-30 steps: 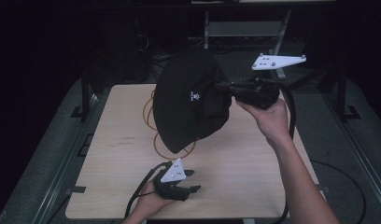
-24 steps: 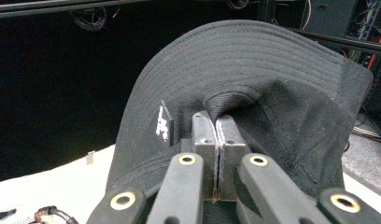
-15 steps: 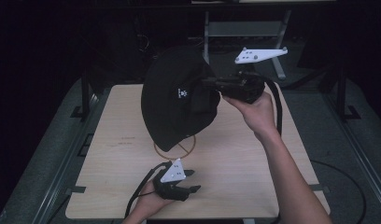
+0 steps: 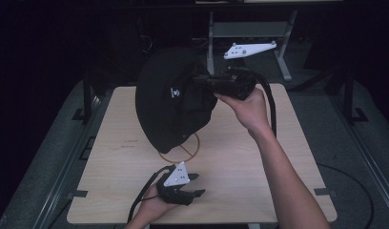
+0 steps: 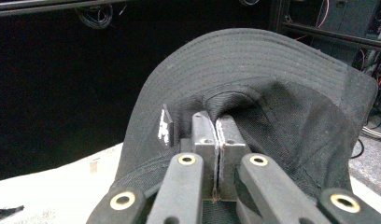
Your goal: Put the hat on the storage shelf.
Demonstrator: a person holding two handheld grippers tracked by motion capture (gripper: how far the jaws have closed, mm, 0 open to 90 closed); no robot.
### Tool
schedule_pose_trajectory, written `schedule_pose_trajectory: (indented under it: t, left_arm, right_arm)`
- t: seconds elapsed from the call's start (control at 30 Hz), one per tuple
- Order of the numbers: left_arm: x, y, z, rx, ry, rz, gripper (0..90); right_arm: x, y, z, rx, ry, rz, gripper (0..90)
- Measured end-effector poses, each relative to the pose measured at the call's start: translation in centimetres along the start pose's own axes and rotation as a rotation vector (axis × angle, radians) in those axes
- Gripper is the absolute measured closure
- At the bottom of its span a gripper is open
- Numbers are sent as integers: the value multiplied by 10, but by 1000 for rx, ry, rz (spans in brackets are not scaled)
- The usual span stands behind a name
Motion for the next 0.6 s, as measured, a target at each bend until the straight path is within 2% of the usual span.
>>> schedule_pose_trajectory:
  t: [0.2,0.4,0.6]
  left_arm:
    - [-1,2,0,-3,1,-5,444]
    - [-5,5,-1,-22,-6,-11,443]
    - [-4,6,0,-19,-8,-13,442]
  right_arm:
    - [-13,0,4,3,-17,10,889]
    - [-30,1,3,-10,-42,20,888]
    - [-44,1,0,-28,-56,27,887]
Point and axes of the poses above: each handheld gripper's, and its own axes: x roughly backward along the jaws, z roughly out of its top, y roughly to its right, the point moved 9 cm from there along -x, roughly forward along the jaws, and after that the axes turned 10 degrees about x, right-handed, at the moved point
